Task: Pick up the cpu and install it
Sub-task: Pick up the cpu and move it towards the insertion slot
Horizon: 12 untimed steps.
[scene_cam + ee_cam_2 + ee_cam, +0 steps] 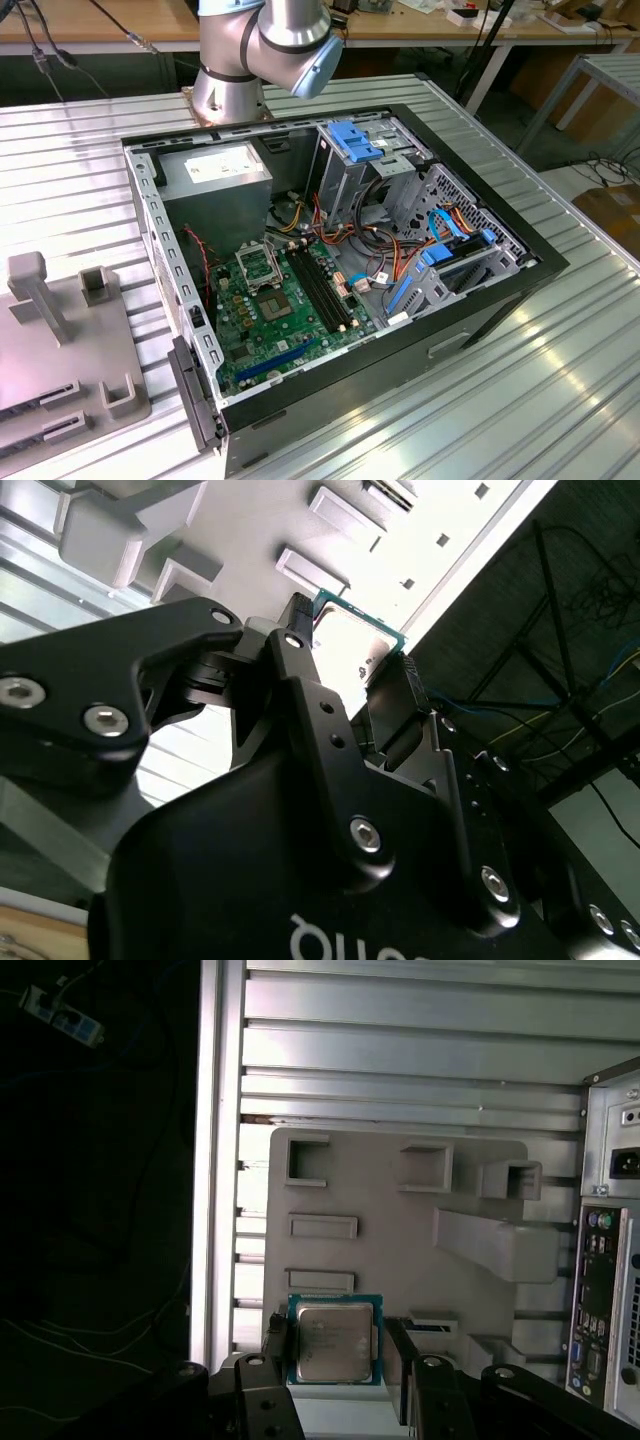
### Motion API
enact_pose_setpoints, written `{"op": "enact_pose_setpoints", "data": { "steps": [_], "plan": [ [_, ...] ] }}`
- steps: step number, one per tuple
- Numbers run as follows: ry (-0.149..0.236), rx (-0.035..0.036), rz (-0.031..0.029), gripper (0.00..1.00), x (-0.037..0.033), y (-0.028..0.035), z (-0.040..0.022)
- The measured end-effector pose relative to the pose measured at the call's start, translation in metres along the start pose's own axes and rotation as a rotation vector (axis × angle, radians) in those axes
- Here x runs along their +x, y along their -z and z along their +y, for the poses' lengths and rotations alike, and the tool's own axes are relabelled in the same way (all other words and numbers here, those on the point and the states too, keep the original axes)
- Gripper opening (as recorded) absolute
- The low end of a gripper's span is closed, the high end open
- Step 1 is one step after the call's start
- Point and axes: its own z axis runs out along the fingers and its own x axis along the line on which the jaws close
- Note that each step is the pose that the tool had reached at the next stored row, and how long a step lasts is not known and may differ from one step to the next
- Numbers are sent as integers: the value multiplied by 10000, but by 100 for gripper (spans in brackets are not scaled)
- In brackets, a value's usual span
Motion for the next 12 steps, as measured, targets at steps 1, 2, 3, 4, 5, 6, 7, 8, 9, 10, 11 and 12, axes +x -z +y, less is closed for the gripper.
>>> {"op": "enact_pose_setpoints", "data": {
  "steps": [1,2,3,4,5,6,7,8,9,10,11,12],
  "plan": [
    [0,-1,-1,47,0,1,0],
    [0,-1,-2,47,0,3,0],
    [0,0,-1,47,0,6,0],
    [-1,0,1,47,1,13,0],
    [-1,0,0,47,1,20,0],
    [-1,0,0,47,0,25,0],
    [0,-1,0,47,0,32,0],
    [-1,-1,-1,47,1,38,0],
    [0,-1,-1,47,1,43,0],
    [-1,-1,-1,47,1,50,0],
    [0,-1,-1,47,1,55,0],
    [-1,-1,-1,47,1,62,0]
  ]
}}
